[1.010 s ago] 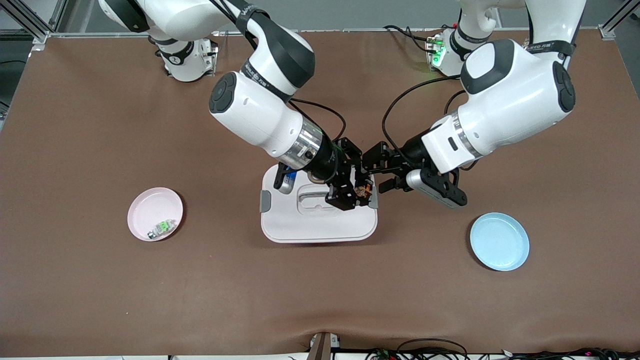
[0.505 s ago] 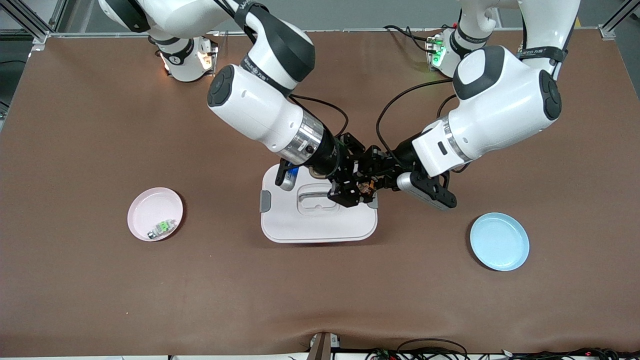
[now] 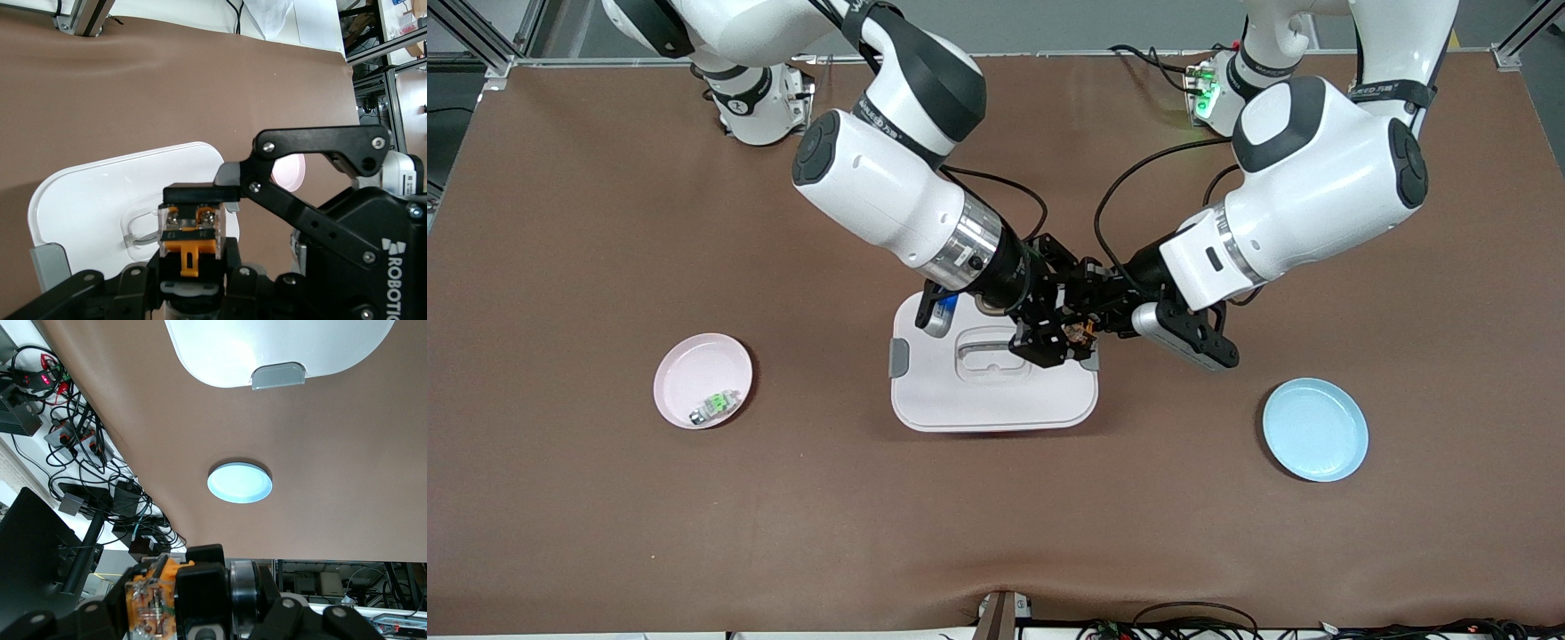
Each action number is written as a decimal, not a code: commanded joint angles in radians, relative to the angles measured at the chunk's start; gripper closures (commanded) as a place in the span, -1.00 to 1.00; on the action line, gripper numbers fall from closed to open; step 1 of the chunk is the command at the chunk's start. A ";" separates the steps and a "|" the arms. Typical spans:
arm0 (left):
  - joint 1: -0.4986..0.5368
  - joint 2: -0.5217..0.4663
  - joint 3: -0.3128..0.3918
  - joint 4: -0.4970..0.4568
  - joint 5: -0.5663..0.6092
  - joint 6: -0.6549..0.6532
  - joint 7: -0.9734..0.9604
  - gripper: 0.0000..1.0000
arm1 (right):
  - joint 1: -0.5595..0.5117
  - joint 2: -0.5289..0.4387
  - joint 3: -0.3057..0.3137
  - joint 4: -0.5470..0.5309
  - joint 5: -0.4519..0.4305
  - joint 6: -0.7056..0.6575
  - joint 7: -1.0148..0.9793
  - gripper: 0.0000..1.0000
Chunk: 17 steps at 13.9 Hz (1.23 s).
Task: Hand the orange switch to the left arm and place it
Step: 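Carry the switch with the left gripper while the right gripper withdraws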
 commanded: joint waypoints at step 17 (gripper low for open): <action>0.311 0.008 0.013 -0.023 0.426 -0.255 0.216 1.00 | -0.175 -0.141 -0.010 0.034 -0.229 -0.770 -1.248 -1.00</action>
